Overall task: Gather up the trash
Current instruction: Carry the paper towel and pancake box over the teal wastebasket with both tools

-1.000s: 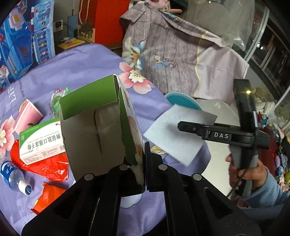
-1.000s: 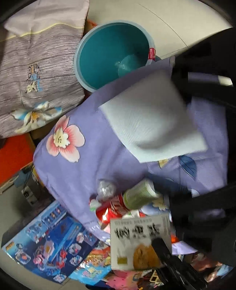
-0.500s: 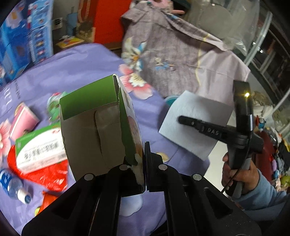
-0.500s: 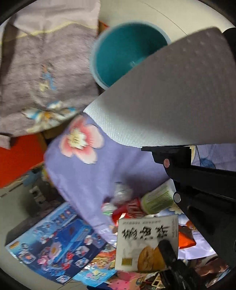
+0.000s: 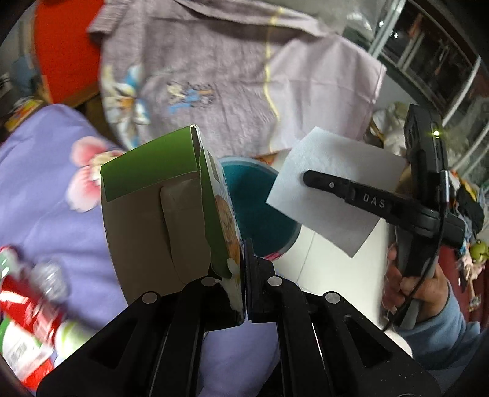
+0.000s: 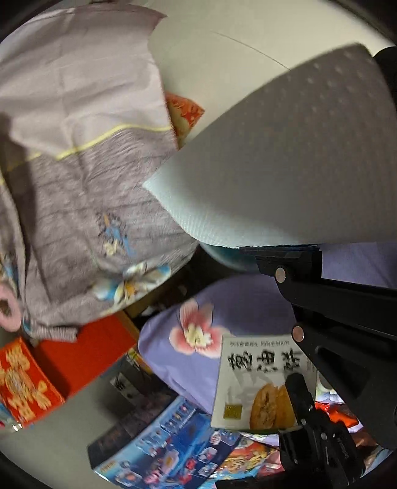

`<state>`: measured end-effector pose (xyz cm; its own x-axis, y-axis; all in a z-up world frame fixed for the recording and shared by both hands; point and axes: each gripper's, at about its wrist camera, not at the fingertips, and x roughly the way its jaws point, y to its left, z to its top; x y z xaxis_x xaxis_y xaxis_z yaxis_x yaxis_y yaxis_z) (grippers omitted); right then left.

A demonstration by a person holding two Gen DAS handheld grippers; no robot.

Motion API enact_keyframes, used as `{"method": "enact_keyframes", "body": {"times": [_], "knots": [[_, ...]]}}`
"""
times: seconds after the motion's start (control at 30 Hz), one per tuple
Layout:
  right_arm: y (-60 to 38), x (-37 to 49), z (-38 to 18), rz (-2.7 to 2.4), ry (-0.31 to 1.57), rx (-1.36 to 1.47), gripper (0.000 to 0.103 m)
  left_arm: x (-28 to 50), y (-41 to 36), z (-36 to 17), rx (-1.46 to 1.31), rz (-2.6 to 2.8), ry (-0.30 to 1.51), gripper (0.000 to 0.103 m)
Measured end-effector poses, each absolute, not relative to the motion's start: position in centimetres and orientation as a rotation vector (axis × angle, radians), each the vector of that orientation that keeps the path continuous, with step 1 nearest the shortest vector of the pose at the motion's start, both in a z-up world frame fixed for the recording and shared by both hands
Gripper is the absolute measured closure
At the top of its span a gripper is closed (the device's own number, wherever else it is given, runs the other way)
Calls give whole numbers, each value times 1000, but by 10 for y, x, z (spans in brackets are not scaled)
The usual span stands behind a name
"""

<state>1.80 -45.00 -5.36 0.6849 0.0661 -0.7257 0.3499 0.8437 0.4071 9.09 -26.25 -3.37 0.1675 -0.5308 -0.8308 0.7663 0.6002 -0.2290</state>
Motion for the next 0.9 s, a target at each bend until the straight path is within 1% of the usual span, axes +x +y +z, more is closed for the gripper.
{"method": "enact_keyframes", "body": {"times": [0.17,0.27,0.33,0.4,0.47,0.53,0.6,0.73,0.77,0.8,0.83,0.87,0.9], "knots": [[-477,26,-77,-188,842,611,100,105,-319,-62,338,-971,1105,98],[-492,30,-90,-199,873,633,99,114,-336,-77,349,-971,1134,96],[-496,33,-98,-203,895,639,99,122,-347,-88,354,-964,1155,84],[-500,38,-107,-201,917,648,99,129,-350,-94,353,-931,1156,61],[-500,40,-112,-198,927,647,99,135,-348,-99,337,-912,1160,53],[-501,42,-116,-192,934,649,99,140,-347,-103,328,-899,1172,52],[-501,43,-119,-190,937,655,99,143,-345,-106,316,-889,1181,48],[-505,41,-120,-205,927,659,99,147,-356,-100,280,-929,1170,48],[-505,40,-120,-206,928,658,99,144,-361,-97,294,-933,1146,56],[-505,38,-119,-209,929,655,99,142,-365,-96,304,-942,1139,78],[-506,36,-119,-212,932,652,99,141,-369,-98,302,-973,1157,79],[-508,34,-119,-219,933,651,99,141,-372,-99,289,-995,1181,83],[-510,32,-119,-225,933,652,99,138,-375,-100,304,-994,1174,85]]}}
